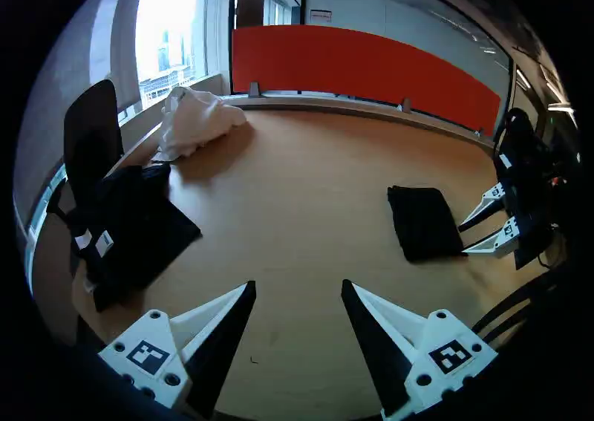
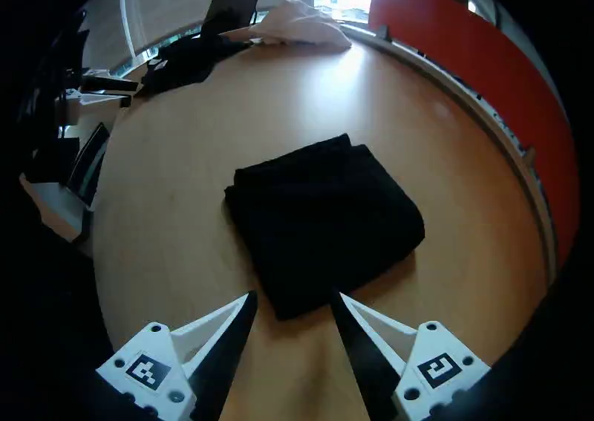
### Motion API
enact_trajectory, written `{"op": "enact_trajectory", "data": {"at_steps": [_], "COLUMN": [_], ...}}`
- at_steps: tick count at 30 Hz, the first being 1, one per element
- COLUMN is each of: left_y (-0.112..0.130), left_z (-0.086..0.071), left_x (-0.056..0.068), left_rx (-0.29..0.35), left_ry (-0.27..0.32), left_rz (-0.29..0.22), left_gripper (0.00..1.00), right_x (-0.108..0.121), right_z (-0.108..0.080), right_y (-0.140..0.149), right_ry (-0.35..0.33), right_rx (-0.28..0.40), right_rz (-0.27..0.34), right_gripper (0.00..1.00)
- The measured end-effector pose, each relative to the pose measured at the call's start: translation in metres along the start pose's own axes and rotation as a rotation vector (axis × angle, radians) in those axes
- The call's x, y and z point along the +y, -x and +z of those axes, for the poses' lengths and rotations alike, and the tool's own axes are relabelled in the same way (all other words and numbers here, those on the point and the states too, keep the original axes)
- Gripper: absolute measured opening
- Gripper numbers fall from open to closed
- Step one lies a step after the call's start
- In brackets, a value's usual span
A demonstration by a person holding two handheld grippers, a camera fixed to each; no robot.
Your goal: Fold towel
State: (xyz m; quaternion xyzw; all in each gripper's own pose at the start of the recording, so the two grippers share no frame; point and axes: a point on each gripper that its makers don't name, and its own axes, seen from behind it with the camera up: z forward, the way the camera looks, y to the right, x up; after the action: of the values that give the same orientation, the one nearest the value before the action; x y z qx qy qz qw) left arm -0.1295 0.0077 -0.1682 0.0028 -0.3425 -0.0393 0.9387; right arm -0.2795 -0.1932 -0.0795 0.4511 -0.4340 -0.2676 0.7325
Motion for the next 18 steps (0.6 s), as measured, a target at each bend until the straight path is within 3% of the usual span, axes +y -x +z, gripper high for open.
{"op": "enact_trajectory", "data": {"at_steps": [9, 18], "left_y": [0.000, -0.001], "left_z": [0.000, 0.000], "left_x": [0.000, 0.002], "left_rx": [-0.001, 0.001], "left_ry": [0.001, 0.008], "left_rz": [-0.002, 0.000], "left_gripper": [0.85, 0.85], "right_x": [-0.004, -0.003], "right_z": [0.002, 0.005], "right_y": [0.013, 0.020], "right_ry": [0.008, 0.036], "right_rx": [-0.014, -0.020], "right_rz": [0.036, 0.048], "right_gripper": [0.74, 0.55]}}
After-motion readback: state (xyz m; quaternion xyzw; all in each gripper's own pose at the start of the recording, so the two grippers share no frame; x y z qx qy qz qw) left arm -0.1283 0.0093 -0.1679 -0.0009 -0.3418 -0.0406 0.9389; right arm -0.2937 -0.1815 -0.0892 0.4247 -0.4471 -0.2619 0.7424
